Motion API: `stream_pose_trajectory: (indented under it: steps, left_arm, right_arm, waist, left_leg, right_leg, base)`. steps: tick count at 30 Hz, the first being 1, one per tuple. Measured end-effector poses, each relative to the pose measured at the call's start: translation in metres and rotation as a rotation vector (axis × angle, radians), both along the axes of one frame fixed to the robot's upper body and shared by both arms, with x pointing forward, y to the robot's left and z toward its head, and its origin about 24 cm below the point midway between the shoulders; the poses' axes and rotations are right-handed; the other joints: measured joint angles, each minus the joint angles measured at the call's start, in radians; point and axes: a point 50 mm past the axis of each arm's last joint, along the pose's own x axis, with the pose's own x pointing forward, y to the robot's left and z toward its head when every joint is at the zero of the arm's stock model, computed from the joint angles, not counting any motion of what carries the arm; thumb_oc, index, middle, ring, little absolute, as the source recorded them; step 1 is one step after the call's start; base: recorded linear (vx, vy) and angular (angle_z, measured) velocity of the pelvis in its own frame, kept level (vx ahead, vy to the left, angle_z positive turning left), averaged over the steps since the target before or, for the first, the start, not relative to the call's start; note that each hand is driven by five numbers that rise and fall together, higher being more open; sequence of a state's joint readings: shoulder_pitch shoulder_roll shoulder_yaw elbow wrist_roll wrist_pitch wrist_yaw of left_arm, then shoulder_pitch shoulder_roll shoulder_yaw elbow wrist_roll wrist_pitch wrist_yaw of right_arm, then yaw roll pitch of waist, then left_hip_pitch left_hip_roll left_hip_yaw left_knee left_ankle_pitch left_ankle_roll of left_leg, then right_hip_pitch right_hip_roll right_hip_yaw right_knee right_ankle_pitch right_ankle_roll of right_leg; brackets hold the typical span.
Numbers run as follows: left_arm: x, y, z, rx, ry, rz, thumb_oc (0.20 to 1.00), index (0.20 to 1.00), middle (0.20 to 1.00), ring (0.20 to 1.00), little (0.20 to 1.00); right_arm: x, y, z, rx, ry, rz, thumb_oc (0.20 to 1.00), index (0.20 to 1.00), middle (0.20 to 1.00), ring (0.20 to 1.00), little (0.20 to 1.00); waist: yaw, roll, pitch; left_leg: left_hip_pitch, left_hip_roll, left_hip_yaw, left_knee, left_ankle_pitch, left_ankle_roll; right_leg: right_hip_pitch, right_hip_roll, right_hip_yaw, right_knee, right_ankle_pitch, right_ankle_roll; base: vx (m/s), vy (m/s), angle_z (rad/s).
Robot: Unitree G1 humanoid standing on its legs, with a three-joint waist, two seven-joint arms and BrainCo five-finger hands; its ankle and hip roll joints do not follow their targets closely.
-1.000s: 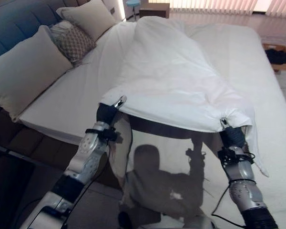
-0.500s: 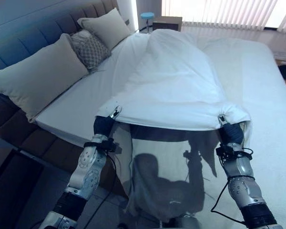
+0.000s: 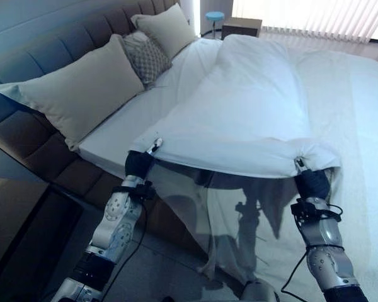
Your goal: Make the bed
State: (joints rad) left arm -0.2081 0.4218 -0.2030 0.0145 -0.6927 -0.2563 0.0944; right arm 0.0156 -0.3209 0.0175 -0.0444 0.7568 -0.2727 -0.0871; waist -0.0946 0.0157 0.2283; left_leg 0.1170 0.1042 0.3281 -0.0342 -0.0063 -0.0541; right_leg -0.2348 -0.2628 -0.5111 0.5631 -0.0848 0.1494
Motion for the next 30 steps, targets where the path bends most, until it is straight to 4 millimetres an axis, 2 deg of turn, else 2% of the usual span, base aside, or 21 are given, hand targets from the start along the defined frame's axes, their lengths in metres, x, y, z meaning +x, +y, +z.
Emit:
stream_pose_trajectory:
  steps: [1,3,8,9,10,11,12,13,15,16,17,18,19,20,21,22,25,27,28,29,30]
  left_arm:
    - [-0.001,0.004,0.001,0.010,-0.004,0.015,0.200,0.200,0.200,0.200,0.200]
    - [-0.007,0.008,-0.003,0.001,0.006,0.030,0.200,0.200,0.200,0.200,0.200]
    - [-0.017,0.009,-0.018,-0.021,0.055,0.034,0.200,0.200,0.200,0.200,0.200]
    - [-0.018,0.011,-0.020,-0.026,0.064,0.045,0.200,0.200,0.200,0.200,0.200]
    - [-0.019,0.012,-0.021,-0.029,0.065,0.049,0.200,0.200,0.200,0.200,0.200]
    - [-0.013,0.009,-0.017,-0.019,0.051,0.033,0.200,0.200,0.200,0.200,0.200]
    - [-0.011,0.007,-0.013,-0.023,0.036,0.028,0.200,0.200,0.200,0.200,0.200]
    - [-0.012,0.007,-0.011,-0.028,0.027,0.031,0.200,0.200,0.200,0.200,0.200]
    - [-0.012,0.008,-0.011,-0.024,0.026,0.031,0.200,0.200,0.200,0.200,0.200]
    - [-0.012,0.008,-0.011,-0.024,0.026,0.030,0.200,0.200,0.200,0.200,0.200]
    - [-0.012,0.008,-0.011,-0.025,0.027,0.030,0.200,0.200,0.200,0.200,0.200]
    - [-0.012,0.006,-0.012,-0.029,0.029,0.023,0.200,0.200,0.200,0.200,0.200]
    - [-0.012,-0.001,-0.014,-0.036,0.037,0.001,0.200,0.200,0.200,0.200,0.200]
    - [-0.012,-0.004,-0.015,-0.044,0.039,-0.011,0.200,0.200,0.200,0.200,0.200]
    - [-0.012,-0.008,-0.017,-0.049,0.047,-0.025,0.200,0.200,0.200,0.200,0.200]
    - [-0.013,-0.007,-0.019,-0.041,0.067,-0.025,0.200,0.200,0.200,0.200,0.200]
    - [-0.015,0.000,-0.023,-0.011,0.097,-0.010,0.200,0.200,0.200,0.200,0.200]
    - [-0.015,0.003,-0.023,0.007,0.098,-0.004,0.200,0.200,0.200,0.200,0.200]
    - [-0.015,0.004,-0.022,0.008,0.094,-0.002,0.200,0.200,0.200,0.200,0.200]
    - [-0.015,0.009,-0.020,-0.004,0.086,0.026,0.200,0.200,0.200,0.200,0.200]
    - [-0.015,0.012,-0.018,-0.004,0.078,0.039,0.200,0.200,0.200,0.200,0.200]
  right_arm:
    - [0.000,0.002,0.001,-0.001,-0.010,0.019,0.200,0.200,0.200,0.200,0.200]
    - [0.005,0.004,0.008,-0.008,-0.041,0.036,0.200,0.200,0.200,0.200,0.200]
    - [0.002,0.004,0.003,-0.003,-0.016,0.044,0.200,0.200,0.200,0.200,0.200]
    - [0.002,0.006,0.001,-0.010,-0.007,0.057,0.200,0.200,0.200,0.200,0.200]
    - [0.003,0.006,0.002,-0.022,-0.006,0.065,0.200,0.200,0.200,0.200,0.200]
    - [0.003,0.002,0.000,-0.039,0.006,0.064,0.200,0.200,0.200,0.200,0.200]
    - [0.003,0.001,-0.001,-0.043,0.015,0.066,0.200,0.200,0.200,0.200,0.200]
    - [0.004,0.001,0.001,-0.046,0.011,0.068,0.200,0.200,0.200,0.200,0.200]
    - [0.004,0.001,0.002,-0.047,0.008,0.069,0.200,0.200,0.200,0.200,0.200]
    - [0.004,0.002,0.002,-0.047,0.007,0.069,0.200,0.200,0.200,0.200,0.200]
    - [0.004,0.000,0.004,-0.057,0.005,0.071,0.200,0.200,0.200,0.200,0.200]
    - [0.002,-0.002,0.003,-0.065,0.007,0.065,0.200,0.200,0.200,0.200,0.200]
    - [-0.002,-0.007,0.004,-0.073,0.010,0.047,0.200,0.200,0.200,0.200,0.200]
    - [-0.004,-0.010,0.004,-0.074,0.009,0.035,0.200,0.200,0.200,0.200,0.200]
    - [-0.009,-0.012,0.001,-0.066,0.019,0.016,0.200,0.200,0.200,0.200,0.200]
    - [-0.011,-0.010,-0.001,-0.051,0.020,0.016,0.200,0.200,0.200,0.200,0.200]
    - [-0.012,-0.004,-0.008,-0.047,0.054,0.036,0.200,0.200,0.200,0.200,0.200]
    - [-0.012,-0.001,-0.011,-0.038,0.069,0.046,0.200,0.200,0.200,0.200,0.200]
    - [-0.011,-0.001,-0.010,-0.041,0.069,0.052,0.200,0.200,0.200,0.200,0.200]
    - [-0.009,0.005,-0.011,-0.041,0.070,0.081,0.200,0.200,0.200,0.200,0.200]
    - [-0.008,0.008,-0.012,-0.042,0.072,0.097,0.200,0.200,0.200,0.200,0.200]
  waist:
    - [-0.001,-0.019,-0.011]
    - [-0.003,-0.016,-0.012]
    - [0.015,-0.012,-0.015]
    - [0.055,-0.025,-0.012]
    - [0.060,-0.022,-0.013]
    - [0.034,-0.021,-0.014]
    - [0.028,-0.037,-0.012]
    - [0.030,-0.047,-0.012]
    - [0.029,-0.042,-0.016]
    - [0.029,-0.039,-0.018]
    - [0.021,-0.029,-0.016]
    - [0.011,-0.020,-0.016]
    - [-0.010,-0.003,-0.019]
    - [-0.025,-0.003,-0.020]
    - [-0.037,-0.020,-0.019]
    - [-0.033,-0.031,-0.020]
    - [-0.024,-0.029,-0.017]
    - [-0.006,-0.030,-0.017]
    - [-0.017,-0.021,-0.011]
    - [0.003,-0.004,-0.002]
    - [0.007,-0.005,-0.002]
  left_leg:
    - [-0.001,-0.017,-0.008,-0.007,0.000,-0.002]
    - [0.003,-0.048,-0.009,-0.013,-0.002,-0.004]
    - [0.008,-0.052,-0.022,0.074,-0.015,-0.020]
    - [-0.020,-0.053,-0.095,0.153,-0.036,-0.042]
    - [-0.024,-0.049,-0.121,0.165,-0.042,-0.054]
    - [-0.076,0.009,-0.139,0.234,-0.099,-0.122]
    - [-0.077,0.053,-0.097,0.233,-0.080,-0.115]
    - [-0.088,0.137,-0.075,0.215,-0.057,-0.102]
    - [-0.095,0.209,-0.103,0.181,-0.021,-0.096]
    - [-0.092,0.213,-0.108,0.179,-0.011,-0.112]
    - [-0.094,0.213,-0.108,0.153,0.029,-0.094]
    - [-0.093,0.202,-0.101,0.150,0.037,-0.099]
    - [-0.089,0.158,-0.076,0.116,0.063,-0.102]
    - [-0.073,0.135,-0.043,0.096,0.039,-0.123]
    - [-0.058,0.068,-0.044,0.051,0.027,-0.115]
    - [-0.050,0.011,-0.041,0.026,0.023,-0.083]
    - [-0.017,-0.050,-0.033,-0.005,0.014,-0.040]
    - [0.002,-0.051,-0.008,-0.007,0.003,-0.029]
    - [0.014,-0.038,0.006,-0.013,0.000,-0.024]
    - [0.032,0.012,0.023,-0.032,0.000,-0.025]
    - [0.030,0.033,0.025,-0.032,0.003,-0.030]
  right_leg:
    - [0.044,0.063,-0.028,-0.128,-0.008,-0.052]
    - [0.116,0.095,-0.046,-0.298,-0.008,-0.194]
    - [0.170,0.131,-0.003,-0.379,0.023,-0.189]
    - [0.178,0.128,0.057,-0.389,0.030,-0.192]
    - [0.177,0.129,0.067,-0.395,0.031,-0.193]
    - [0.179,0.094,0.091,-0.401,0.040,-0.176]
    - [0.170,0.085,0.097,-0.392,0.037,-0.175]
    - [0.156,0.090,0.122,-0.381,0.024,-0.173]
    - [0.132,0.082,0.139,-0.351,0.018,-0.156]
    - [0.125,0.077,0.135,-0.349,0.027,-0.137]
    - [0.122,0.054,0.125,-0.333,0.040,-0.117]
    - [0.126,0.038,0.118,-0.336,0.045,-0.098]
    - [0.138,0.008,0.092,-0.335,0.062,-0.065]
    - [0.144,-0.019,0.086,-0.334,0.065,-0.042]
    - [0.145,-0.078,0.065,-0.320,0.085,-0.008]
    - [0.141,-0.126,0.060,-0.328,0.120,-0.003]
    - [0.120,-0.189,0.025,-0.291,0.188,-0.030]
    - [0.110,-0.199,-0.002,-0.254,0.233,-0.017]
    - [0.054,-0.198,0.008,-0.162,0.216,-0.006]
    - [-0.003,-0.115,0.007,-0.042,0.089,0.054]
    - [-0.008,-0.065,0.003,-0.038,0.066,0.040]
  base:
    - [-0.04,-0.009,0.04]
    - [0.02,0.026,-0.13]
    - [-0.03,0.150,-0.21]
    - [-0.05,0.220,-0.82]
    - [-0.06,0.311,-0.41]
    - [0.06,0.260,0.18]
    - [0.04,0.373,0.21]
    - [0.07,0.413,-0.06]
    - [0.07,0.501,-0.28]
    - [0.15,0.611,-0.32]
    - [0.10,0.314,-0.15]
    - [0.16,0.508,0.13]
    - [0.12,0.383,0.41]
    - [0.16,0.624,0.68]
    - [0.10,0.553,0.47]
    - [0.05,0.381,0.33]
    - [0.04,0.291,-0.15]
    - [-0.05,0.213,-0.33]
    - [0.02,0.135,-0.48]
    - [0.01,0.034,-0.52]
    - [0.01,-0.079,-0.38]
